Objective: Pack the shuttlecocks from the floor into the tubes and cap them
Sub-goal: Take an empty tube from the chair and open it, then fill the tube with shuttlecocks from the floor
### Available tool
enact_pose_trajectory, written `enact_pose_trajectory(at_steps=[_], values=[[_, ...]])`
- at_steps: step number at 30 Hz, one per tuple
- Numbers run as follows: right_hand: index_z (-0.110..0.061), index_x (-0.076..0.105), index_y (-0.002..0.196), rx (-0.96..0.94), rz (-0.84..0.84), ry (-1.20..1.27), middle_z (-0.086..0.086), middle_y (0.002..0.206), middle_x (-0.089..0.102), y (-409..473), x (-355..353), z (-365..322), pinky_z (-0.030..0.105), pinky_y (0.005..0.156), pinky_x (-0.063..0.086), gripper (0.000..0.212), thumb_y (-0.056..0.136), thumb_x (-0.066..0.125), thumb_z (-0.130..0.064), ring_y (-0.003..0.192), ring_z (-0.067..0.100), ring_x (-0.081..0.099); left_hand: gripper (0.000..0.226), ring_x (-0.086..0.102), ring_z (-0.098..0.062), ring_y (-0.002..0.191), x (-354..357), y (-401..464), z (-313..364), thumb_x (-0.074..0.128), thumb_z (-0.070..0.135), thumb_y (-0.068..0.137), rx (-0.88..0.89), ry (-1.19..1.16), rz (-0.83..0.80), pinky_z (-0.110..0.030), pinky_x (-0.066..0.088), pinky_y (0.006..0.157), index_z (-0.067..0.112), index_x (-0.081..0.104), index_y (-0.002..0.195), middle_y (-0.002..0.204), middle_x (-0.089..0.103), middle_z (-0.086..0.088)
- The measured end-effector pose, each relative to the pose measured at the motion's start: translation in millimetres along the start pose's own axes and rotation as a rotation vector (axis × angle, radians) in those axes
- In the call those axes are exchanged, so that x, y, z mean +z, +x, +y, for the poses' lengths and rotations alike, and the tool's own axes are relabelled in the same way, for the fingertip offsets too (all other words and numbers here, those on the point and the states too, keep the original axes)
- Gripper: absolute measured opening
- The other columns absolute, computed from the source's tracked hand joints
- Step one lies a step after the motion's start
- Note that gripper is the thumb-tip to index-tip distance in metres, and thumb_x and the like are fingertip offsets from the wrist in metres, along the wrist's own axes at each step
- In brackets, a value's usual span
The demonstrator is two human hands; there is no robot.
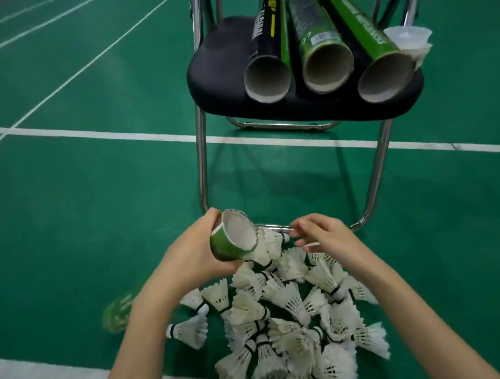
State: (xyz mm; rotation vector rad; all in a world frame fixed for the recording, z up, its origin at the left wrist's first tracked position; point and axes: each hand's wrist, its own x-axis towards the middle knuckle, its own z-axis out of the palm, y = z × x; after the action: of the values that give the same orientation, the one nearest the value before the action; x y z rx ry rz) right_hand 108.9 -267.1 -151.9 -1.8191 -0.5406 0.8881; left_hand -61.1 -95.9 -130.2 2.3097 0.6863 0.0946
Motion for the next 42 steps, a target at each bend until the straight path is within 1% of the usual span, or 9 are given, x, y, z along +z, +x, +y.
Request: enact_pose_trajectory(at_steps=[4, 6, 8, 14, 22, 27, 30, 35, 42], values=[[-0.014, 0.059, 0.109, 0.028, -0.025, -0.111, 0.002, 0.101, 0.067, -3, 1, 24, 0.024, 0.078, 0.052, 0.019, 0.096, 0.047, -0.02, 0.087, 0.013, 0.063, 0.064, 0.051, -0.01, 0.092, 13, -6, -15, 0.078, 0.043, 0.061, -0.001, 0.188, 0.065, -0.03, 0.048, 0.07, 0.032, 0.039, 0.11, 0.104, 0.053, 0.014], [-0.014, 0.06, 0.106, 0.021, 0.012, -0.143, 0.002, 0.101, 0.067, -9, 5, 42, 0.029, 0.082, 0.052, 0.016, 0.095, 0.048, -0.017, 0.089, 0.015, 0.063, 0.066, 0.05, -0.012, 0.093, 24, -15, -24, 0.078, 0.043, 0.061, 0.009, 0.238, 0.093, -0.032, 0.048, 0.072, 0.029, 0.04, 0.114, 0.106, 0.053, 0.011], [-0.017, 0.06, 0.103, 0.014, 0.047, -0.168, -0.002, 0.098, 0.067, -14, 9, 58, 0.026, 0.08, 0.052, 0.013, 0.094, 0.05, -0.015, 0.09, 0.015, 0.064, 0.069, 0.049, -0.014, 0.095, 32, -20, -31, 0.078, 0.042, 0.062, 0.027, 0.284, 0.102, -0.032, 0.047, 0.074, 0.027, 0.04, 0.117, 0.109, 0.053, 0.009], [-0.02, 0.062, 0.106, -0.026, 0.06, -0.33, -0.01, 0.103, 0.062, -15, 23, 100, 0.017, 0.083, 0.044, 0.016, 0.091, 0.056, -0.018, 0.098, 0.005, 0.057, 0.079, 0.052, -0.016, 0.096, 54, -18, -45, 0.077, 0.053, 0.06, 0.081, 0.246, 0.187, -0.034, 0.046, 0.079, 0.024, 0.043, 0.125, 0.11, 0.057, 0.008], [-0.018, 0.059, 0.117, -0.106, -0.065, -0.646, -0.003, 0.123, 0.056, 23, 43, 123, 0.033, 0.099, 0.044, 0.027, 0.09, 0.057, -0.013, 0.112, 0.013, 0.052, 0.084, 0.053, -0.017, 0.1, 65, -3, -58, 0.071, 0.062, 0.059, 0.133, 0.288, 0.137, -0.034, 0.041, 0.086, 0.023, 0.044, 0.128, 0.113, 0.059, 0.006], [-0.018, 0.052, 0.127, -0.127, -0.127, -0.797, -0.001, 0.133, 0.051, 25, 48, 136, 0.031, 0.106, 0.033, 0.039, 0.089, 0.06, -0.015, 0.126, 0.015, 0.039, 0.083, 0.053, -0.019, 0.099, 69, -6, -61, 0.073, 0.059, 0.06, 0.142, 0.313, 0.188, -0.035, 0.038, 0.087, 0.02, 0.046, 0.128, 0.111, 0.059, 0.004], [-0.018, 0.048, 0.131, -0.117, -0.115, -0.839, 0.0, 0.134, 0.049, 24, 45, 141, 0.031, 0.104, 0.035, 0.046, 0.087, 0.059, -0.009, 0.129, 0.016, 0.034, 0.082, 0.053, -0.021, 0.102, 74, -10, -67, 0.076, 0.056, 0.059, 0.125, 0.332, 0.2, -0.037, 0.037, 0.091, 0.019, 0.047, 0.128, 0.113, 0.059, 0.002], [-0.018, 0.049, 0.128, -0.113, -0.115, -0.832, 0.001, 0.127, 0.048, 21, 40, 148, 0.028, 0.098, 0.035, 0.047, 0.084, 0.06, -0.006, 0.123, 0.015, 0.035, 0.08, 0.052, -0.021, 0.107, 86, -16, -77, 0.079, 0.049, 0.058, 0.097, 0.334, 0.157, -0.035, 0.033, 0.095, 0.02, 0.048, 0.126, 0.117, 0.058, 0.003], [-0.017, 0.058, 0.099, -0.089, -0.089, -0.768, -0.005, 0.1, 0.048, 16, 34, 147, 0.023, 0.083, 0.034, 0.02, 0.082, 0.067, -0.015, 0.1, 0.011, 0.037, 0.083, 0.051, -0.021, 0.109, 87, -18, -76, 0.079, 0.054, 0.056, 0.08, 0.358, 0.15, -0.036, 0.033, 0.096, 0.021, 0.047, 0.126, 0.118, 0.057, 0.004]])
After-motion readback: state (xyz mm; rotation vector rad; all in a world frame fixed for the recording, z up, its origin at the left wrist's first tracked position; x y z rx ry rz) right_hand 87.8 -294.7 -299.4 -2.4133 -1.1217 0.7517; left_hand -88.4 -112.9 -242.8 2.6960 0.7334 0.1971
